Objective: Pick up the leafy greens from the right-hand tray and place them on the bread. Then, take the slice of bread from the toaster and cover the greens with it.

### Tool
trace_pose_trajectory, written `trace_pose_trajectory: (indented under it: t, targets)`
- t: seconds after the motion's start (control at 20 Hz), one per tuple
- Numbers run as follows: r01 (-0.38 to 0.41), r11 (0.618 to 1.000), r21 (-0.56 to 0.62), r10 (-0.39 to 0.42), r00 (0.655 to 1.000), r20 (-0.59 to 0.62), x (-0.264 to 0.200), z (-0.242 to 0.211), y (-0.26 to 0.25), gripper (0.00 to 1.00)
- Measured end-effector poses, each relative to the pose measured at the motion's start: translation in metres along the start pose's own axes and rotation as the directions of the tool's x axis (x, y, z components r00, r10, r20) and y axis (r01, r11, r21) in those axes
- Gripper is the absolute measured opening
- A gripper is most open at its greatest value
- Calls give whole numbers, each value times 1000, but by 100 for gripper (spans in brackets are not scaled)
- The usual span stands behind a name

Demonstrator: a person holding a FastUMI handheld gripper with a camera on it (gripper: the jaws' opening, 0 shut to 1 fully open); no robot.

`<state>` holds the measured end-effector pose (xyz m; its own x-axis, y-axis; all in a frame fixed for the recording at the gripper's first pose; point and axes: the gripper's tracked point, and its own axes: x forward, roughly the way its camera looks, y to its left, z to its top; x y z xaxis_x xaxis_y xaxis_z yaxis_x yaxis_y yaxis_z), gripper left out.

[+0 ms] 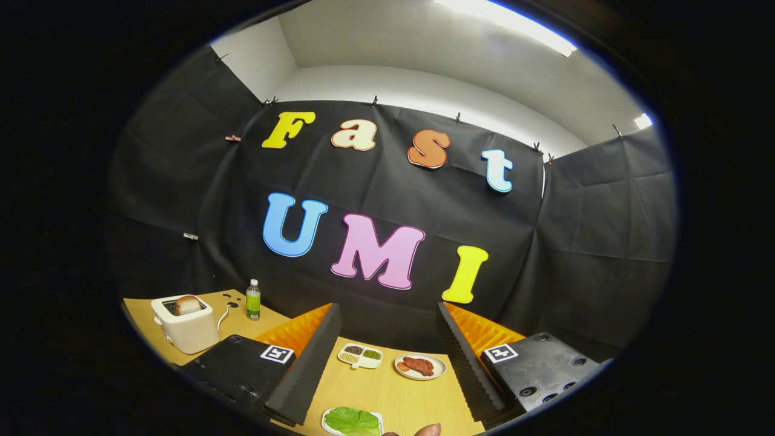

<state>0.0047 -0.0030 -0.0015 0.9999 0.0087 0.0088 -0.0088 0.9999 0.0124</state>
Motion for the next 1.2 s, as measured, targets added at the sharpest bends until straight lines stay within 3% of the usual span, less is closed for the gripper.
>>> trace_pose_trajectory:
  t: [0.25, 0.45, 0.6, 0.7, 1.05, 1.2]
  targets:
    - [-40, 999, -1, 40, 999, -27, 2, -10, 3, 97]
    - [-175, 984, 17, 176, 968, -182, 6, -62, 22, 98]
    - [-315, 949, 28, 301, 873, -383, -4, -132, 39, 98]
    - [-362, 932, 33, 332, 811, -482, -13, -179, 38, 96]
    - [-439, 888, 138, 403, 596, -695, -18, -320, 50, 94]
    - [-438, 874, 211, 431, 495, -754, -20, -362, 57, 82]
